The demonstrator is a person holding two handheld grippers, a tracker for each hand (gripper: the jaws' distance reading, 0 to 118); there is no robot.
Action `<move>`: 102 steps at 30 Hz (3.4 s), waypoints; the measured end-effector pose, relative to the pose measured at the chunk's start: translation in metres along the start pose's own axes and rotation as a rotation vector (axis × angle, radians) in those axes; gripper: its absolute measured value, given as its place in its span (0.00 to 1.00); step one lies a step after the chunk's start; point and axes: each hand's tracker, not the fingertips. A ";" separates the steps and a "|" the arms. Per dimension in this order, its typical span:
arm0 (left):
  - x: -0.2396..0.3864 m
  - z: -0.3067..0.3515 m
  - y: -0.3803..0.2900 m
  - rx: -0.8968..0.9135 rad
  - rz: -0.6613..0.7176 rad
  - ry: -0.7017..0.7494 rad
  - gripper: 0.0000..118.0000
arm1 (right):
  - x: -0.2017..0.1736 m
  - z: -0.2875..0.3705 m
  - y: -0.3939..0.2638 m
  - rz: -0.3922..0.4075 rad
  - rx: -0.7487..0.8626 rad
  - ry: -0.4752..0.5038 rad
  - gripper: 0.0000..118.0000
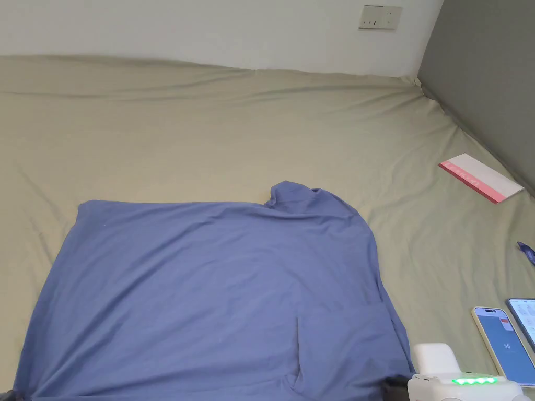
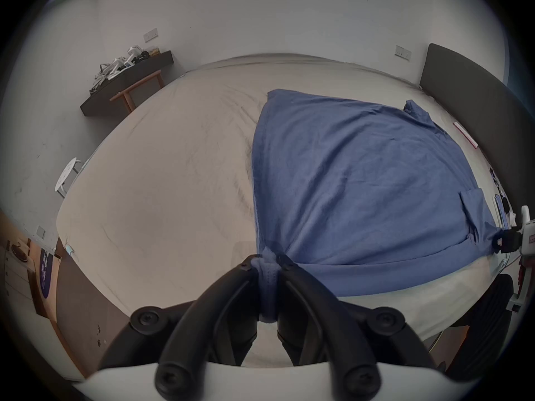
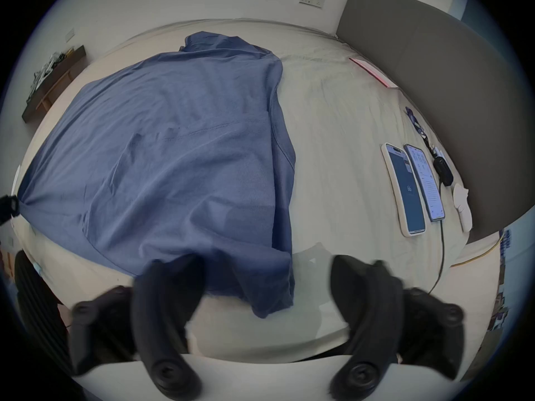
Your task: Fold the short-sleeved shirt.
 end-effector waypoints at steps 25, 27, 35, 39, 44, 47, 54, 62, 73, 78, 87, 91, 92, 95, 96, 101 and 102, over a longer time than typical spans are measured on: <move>-0.004 -0.040 0.106 0.107 0.155 -0.076 0.08 | -0.003 0.012 0.117 -0.006 0.317 0.039 0.05; -0.002 -0.062 0.120 0.068 0.138 -0.076 0.08 | -0.007 -0.012 0.132 0.017 0.288 0.008 0.05; 0.012 -0.137 0.146 -0.062 0.062 -0.035 0.08 | -0.012 -0.081 0.166 0.034 0.171 -0.033 0.05; 0.017 -0.151 0.149 -0.061 0.042 -0.018 0.08 | -0.014 -0.097 0.170 0.030 0.125 -0.054 0.05; 0.020 -0.149 0.153 -0.036 0.040 0.021 0.57 | -0.015 -0.095 0.173 0.018 0.161 -0.104 0.54; 0.008 -0.131 0.158 0.043 0.091 0.031 0.96 | -0.004 -0.068 0.179 -0.057 0.249 -0.100 0.89; 0.016 -0.016 0.182 0.452 0.112 -0.036 0.95 | -0.023 0.073 0.184 -0.040 0.621 -0.097 0.89; 0.056 0.097 0.172 0.750 0.006 -0.005 0.91 | -0.083 0.184 0.161 0.138 0.867 -0.052 0.89; 0.089 0.119 0.147 0.763 -0.125 0.018 0.00 | -0.106 0.181 0.135 0.211 0.852 0.016 0.01; 0.085 0.100 0.146 0.681 -0.123 0.021 0.00 | -0.097 0.177 0.128 0.184 0.849 0.009 0.01; 0.040 -0.023 0.119 0.231 -0.009 -0.055 0.65 | -0.075 0.164 0.121 0.180 0.810 -0.033 0.01; 0.026 -0.077 0.104 0.093 0.011 0.002 0.99 | -0.063 0.149 0.118 0.168 0.761 -0.051 0.01; 0.022 -0.091 0.103 0.062 0.008 0.026 0.99 | -0.060 0.146 0.116 0.169 0.750 -0.060 0.01; 0.009 -0.126 0.100 -0.036 0.072 0.053 0.99 | -0.053 0.140 0.114 0.169 0.715 -0.082 0.01; 0.004 -0.135 0.099 -0.050 0.097 0.073 0.99 | -0.052 0.139 0.113 0.167 0.703 -0.087 0.01; 0.001 -0.148 0.094 -0.075 0.159 0.022 0.82 | -0.044 0.131 0.111 0.173 0.658 -0.114 0.01; 0.002 -0.144 0.096 -0.074 0.128 0.027 0.70 | -0.043 0.128 0.112 0.175 0.649 -0.117 0.01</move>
